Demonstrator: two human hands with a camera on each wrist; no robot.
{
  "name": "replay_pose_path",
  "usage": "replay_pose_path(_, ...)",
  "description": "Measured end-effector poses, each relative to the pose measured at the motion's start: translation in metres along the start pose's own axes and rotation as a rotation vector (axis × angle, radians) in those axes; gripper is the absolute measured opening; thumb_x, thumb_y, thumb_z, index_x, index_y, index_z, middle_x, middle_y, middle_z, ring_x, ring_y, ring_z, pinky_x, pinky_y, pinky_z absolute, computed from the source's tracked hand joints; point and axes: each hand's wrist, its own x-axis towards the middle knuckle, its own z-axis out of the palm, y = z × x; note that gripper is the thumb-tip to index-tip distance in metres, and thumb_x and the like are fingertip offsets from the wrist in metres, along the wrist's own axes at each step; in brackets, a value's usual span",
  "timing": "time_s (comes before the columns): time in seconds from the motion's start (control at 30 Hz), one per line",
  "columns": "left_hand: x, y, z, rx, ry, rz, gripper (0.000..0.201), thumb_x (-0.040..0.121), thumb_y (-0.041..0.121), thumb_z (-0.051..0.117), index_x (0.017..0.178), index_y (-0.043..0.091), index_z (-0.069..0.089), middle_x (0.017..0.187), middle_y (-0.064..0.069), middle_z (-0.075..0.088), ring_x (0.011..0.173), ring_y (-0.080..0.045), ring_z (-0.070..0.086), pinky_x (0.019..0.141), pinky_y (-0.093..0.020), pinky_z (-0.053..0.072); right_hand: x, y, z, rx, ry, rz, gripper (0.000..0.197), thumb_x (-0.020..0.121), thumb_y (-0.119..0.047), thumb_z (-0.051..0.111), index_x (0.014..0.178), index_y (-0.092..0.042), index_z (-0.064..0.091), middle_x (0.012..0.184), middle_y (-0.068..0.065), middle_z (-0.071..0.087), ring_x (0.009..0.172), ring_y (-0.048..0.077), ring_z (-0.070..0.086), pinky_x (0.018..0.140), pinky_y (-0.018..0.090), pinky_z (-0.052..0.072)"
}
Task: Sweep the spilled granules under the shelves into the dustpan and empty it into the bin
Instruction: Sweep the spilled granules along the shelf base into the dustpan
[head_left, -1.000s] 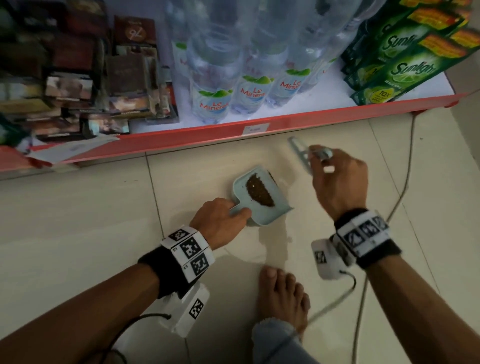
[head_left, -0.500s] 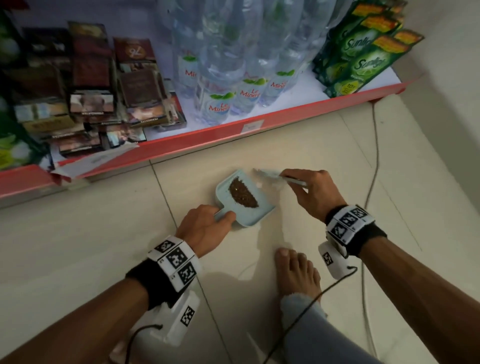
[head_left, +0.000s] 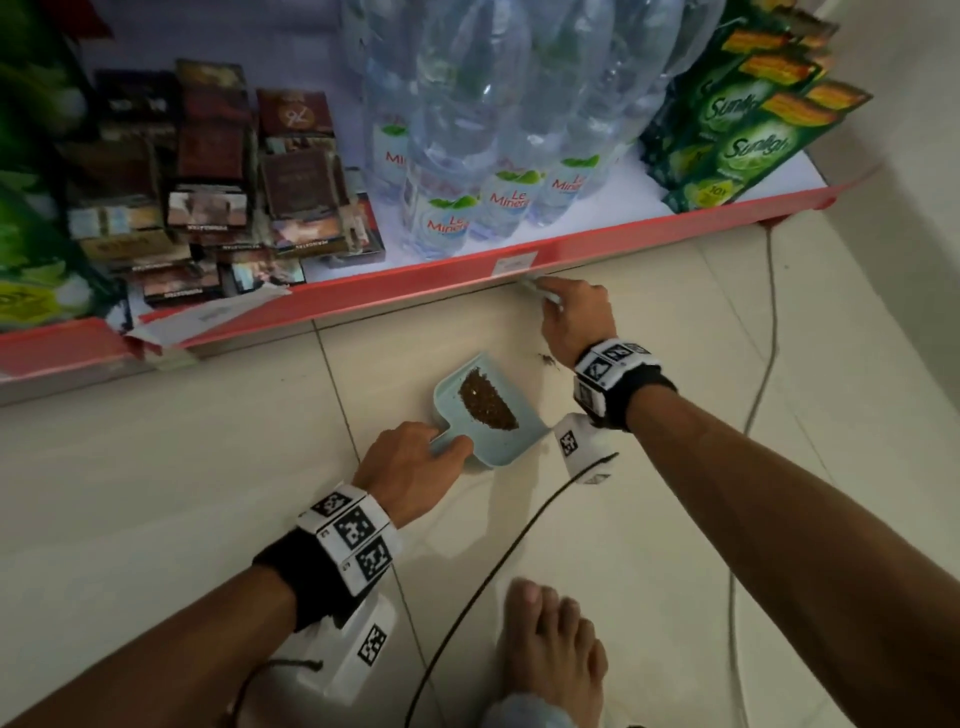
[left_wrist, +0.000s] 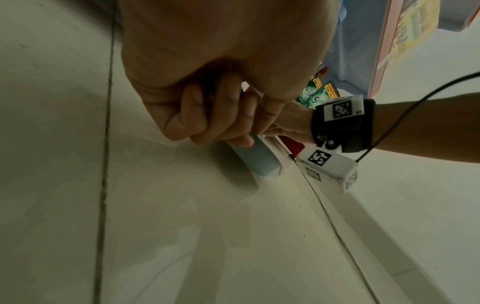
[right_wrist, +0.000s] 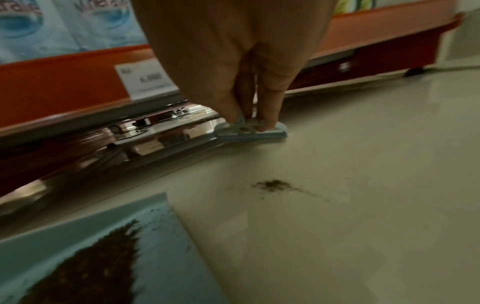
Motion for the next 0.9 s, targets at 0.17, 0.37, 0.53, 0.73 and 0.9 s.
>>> replay_pose_path(0.17,-0.01,-0.009,-0.002,-0.008,0.068,-0.017,0.043,0.089,0.038,0.055,0.079,-0.003,0.064,0.076,-0.019,0.068,0.069,-0.028,0.058,0.069,-0.042,0.051,-0.005,0.005,-0.011,-0.033,-0.301,-0.402,0.045,0.086,0.004,0.055,0.125,-0.014,0.067,0.125,0.014,0.067,0.11,0.034,0.066,0.1,0.034,0.049)
replay_pose_path(0.37,-0.016,-0.013,0.007,-0.039,0.067,-0.01,0.044,0.088,0.037,0.055,0.078,-0.005,0.061,0.062,-0.006,0.055,0.058,-0.016,0.047,0.057,-0.033,0.041,-0.026,0.068,-0.069,-0.083,-0.373,-0.609,0.034,0.088,0.004,0.064,0.117,-0.01,0.072,0.114,0.01,0.073,0.1,0.031,0.072,0.087,0.042,0.057)
replay_pose_path(0.53,-0.011,-0.014,0.017,-0.036,0.039,0.011,0.052,0.079,0.049,0.049,0.074,-0.001,0.06,0.058,-0.001,0.053,0.056,-0.016,0.047,0.057,-0.032,0.04,-0.006,0.059,-0.068,-0.015,-0.09,-0.537,0.034,0.089,0.006,0.058,0.119,-0.006,0.069,0.119,0.013,0.07,0.106,0.031,0.069,0.095,0.032,0.05)
replay_pose_path(0.73,-0.004,-0.018,0.02,-0.033,0.061,0.01,0.045,0.086,0.043,0.054,0.074,0.001,0.062,0.051,0.007,0.05,0.05,-0.01,0.045,0.053,-0.029,0.038,-0.012,0.038,-0.025,-0.003,-0.29,-0.426,0.041,0.088,0.003,0.057,0.127,-0.01,0.065,0.13,0.013,0.065,0.116,0.033,0.064,0.103,0.037,0.047)
replay_pose_path(0.9,-0.005,-0.02,0.019,-0.072,0.068,0.01,0.048,0.085,0.046,0.053,0.077,0.0,0.063,0.054,0.007,0.052,0.051,-0.009,0.047,0.053,-0.027,0.039,-0.038,0.083,-0.049,-0.064,-0.395,-0.537,0.044,0.084,0.011,0.06,0.12,-0.011,0.07,0.127,0.012,0.066,0.115,0.03,0.066,0.101,0.044,0.05)
